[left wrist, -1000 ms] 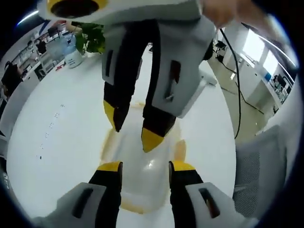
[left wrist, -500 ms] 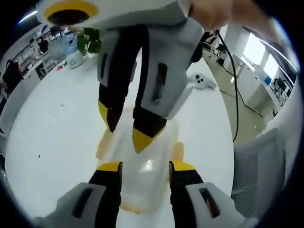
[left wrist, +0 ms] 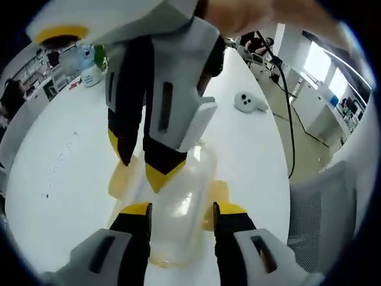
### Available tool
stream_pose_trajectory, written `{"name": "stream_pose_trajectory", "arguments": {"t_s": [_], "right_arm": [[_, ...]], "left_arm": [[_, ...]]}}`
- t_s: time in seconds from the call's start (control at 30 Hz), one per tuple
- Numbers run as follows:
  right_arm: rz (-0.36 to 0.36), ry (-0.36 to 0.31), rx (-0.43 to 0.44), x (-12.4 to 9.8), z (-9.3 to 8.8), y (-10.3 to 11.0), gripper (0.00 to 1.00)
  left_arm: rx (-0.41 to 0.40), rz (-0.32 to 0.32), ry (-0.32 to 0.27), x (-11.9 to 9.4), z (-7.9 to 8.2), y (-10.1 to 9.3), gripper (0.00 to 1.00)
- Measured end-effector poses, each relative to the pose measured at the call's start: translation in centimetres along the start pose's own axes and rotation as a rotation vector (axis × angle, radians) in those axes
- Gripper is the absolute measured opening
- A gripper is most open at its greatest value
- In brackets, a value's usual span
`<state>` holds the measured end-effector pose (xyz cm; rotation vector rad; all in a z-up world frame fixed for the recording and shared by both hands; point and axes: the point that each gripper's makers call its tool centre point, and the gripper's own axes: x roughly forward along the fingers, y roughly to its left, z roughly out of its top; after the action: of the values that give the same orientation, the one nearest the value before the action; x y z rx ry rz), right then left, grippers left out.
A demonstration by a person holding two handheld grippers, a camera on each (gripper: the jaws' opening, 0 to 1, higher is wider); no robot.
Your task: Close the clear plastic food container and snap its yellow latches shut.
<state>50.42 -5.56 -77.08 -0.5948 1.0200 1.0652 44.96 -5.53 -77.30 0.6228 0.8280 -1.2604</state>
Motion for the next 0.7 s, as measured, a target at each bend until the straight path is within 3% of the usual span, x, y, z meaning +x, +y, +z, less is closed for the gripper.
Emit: {"name": "stream_pose_trajectory", "arguments": {"t_s": [0.7], "right_arm": [[0.019, 0.006, 0.003, 1.0, 0.1, -0.4, 0.33]], "left_arm": [[0.014, 0.009, -0.013, 0.6, -0.5, -1.0, 0.47]]}}
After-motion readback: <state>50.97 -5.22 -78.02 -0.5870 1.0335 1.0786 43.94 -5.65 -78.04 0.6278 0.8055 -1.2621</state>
